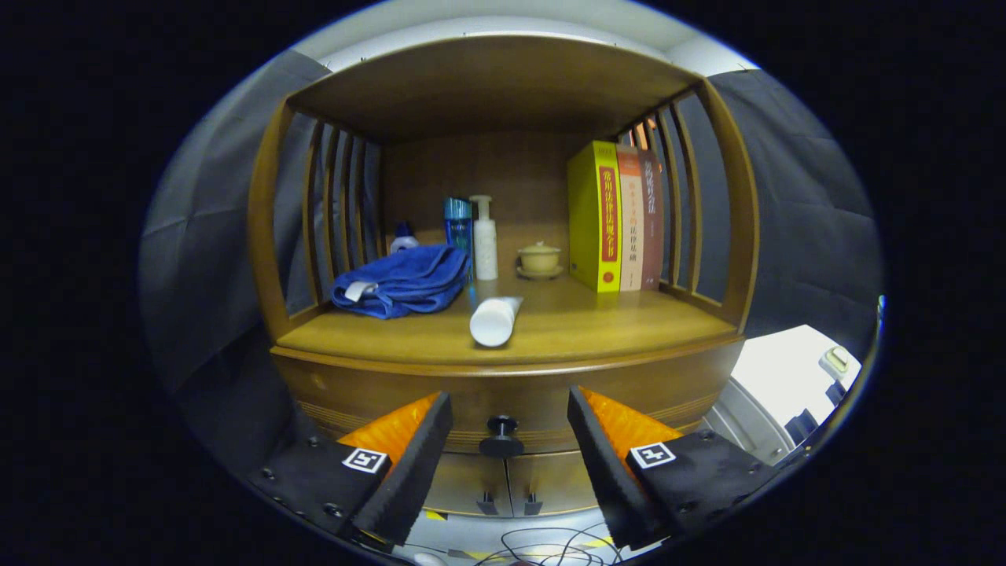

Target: Pull open the drawer, take out the items inside it, and place them on the countertop above the cabinet.

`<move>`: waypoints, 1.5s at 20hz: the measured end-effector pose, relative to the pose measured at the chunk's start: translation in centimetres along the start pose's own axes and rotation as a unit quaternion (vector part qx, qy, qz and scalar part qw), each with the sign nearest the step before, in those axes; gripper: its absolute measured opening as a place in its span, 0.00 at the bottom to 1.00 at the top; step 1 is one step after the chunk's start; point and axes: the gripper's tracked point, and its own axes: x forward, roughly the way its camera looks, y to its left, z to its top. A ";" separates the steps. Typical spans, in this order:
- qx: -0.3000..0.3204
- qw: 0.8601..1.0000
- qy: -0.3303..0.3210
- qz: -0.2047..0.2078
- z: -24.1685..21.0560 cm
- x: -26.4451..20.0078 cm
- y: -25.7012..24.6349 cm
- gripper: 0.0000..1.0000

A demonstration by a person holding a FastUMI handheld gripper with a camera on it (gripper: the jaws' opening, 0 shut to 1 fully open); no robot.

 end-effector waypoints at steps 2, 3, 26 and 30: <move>-0.005 1.000 -0.028 0.003 1.9 -1.7 -0.2 0.97; -0.006 0.999 -0.041 0.002 2.7 -2.6 -0.3 0.97; 0.001 0.992 -0.128 -0.013 6.6 -13.0 0.1 0.96; -0.002 0.992 -0.127 -0.014 6.5 -12.9 0.0 0.96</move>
